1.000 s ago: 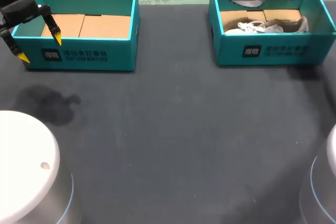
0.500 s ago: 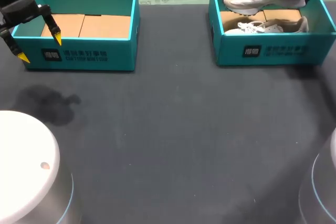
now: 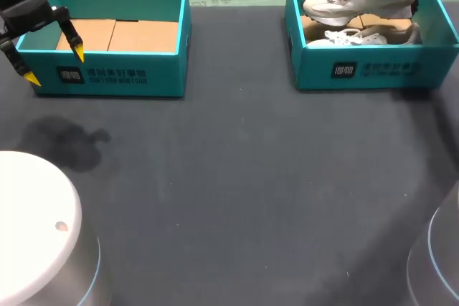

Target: Take the shoe out of the shoebox, open the shoe tongue, remove and reinsert the insole, then place the shoe into the shoebox

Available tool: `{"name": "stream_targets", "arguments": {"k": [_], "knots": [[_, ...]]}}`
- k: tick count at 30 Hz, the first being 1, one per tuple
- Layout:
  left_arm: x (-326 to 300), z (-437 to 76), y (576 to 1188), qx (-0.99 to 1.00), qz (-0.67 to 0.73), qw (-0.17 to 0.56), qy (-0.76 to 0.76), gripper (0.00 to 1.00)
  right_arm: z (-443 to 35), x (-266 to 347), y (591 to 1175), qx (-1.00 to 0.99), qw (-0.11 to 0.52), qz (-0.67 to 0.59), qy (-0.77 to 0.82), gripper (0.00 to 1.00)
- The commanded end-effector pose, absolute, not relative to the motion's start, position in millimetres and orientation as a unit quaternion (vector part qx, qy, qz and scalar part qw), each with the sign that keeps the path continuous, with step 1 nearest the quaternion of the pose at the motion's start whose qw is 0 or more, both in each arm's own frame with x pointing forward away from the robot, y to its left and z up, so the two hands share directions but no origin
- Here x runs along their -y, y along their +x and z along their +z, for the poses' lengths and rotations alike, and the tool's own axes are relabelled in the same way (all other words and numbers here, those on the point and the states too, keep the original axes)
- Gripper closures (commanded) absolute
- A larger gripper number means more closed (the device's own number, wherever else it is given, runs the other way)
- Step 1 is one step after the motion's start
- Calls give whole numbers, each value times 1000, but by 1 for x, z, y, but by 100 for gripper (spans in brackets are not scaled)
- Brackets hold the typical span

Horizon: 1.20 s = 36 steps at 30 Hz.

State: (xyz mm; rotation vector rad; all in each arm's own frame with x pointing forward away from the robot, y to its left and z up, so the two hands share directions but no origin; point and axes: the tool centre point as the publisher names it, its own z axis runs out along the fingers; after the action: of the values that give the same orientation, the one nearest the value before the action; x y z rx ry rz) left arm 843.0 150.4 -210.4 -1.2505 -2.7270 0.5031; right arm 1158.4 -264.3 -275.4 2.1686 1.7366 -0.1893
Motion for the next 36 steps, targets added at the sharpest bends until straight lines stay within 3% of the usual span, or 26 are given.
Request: {"name": "stream_targets", "arguments": {"k": [1,36], "knots": [[-150,-210,843,895,164,51,-411,0,-284,268,1168,-613,173,-68,768,100],[-150,-210,843,895,164,51,-411,0,-341,276,1169,-614,123,-71,777,100]]}}
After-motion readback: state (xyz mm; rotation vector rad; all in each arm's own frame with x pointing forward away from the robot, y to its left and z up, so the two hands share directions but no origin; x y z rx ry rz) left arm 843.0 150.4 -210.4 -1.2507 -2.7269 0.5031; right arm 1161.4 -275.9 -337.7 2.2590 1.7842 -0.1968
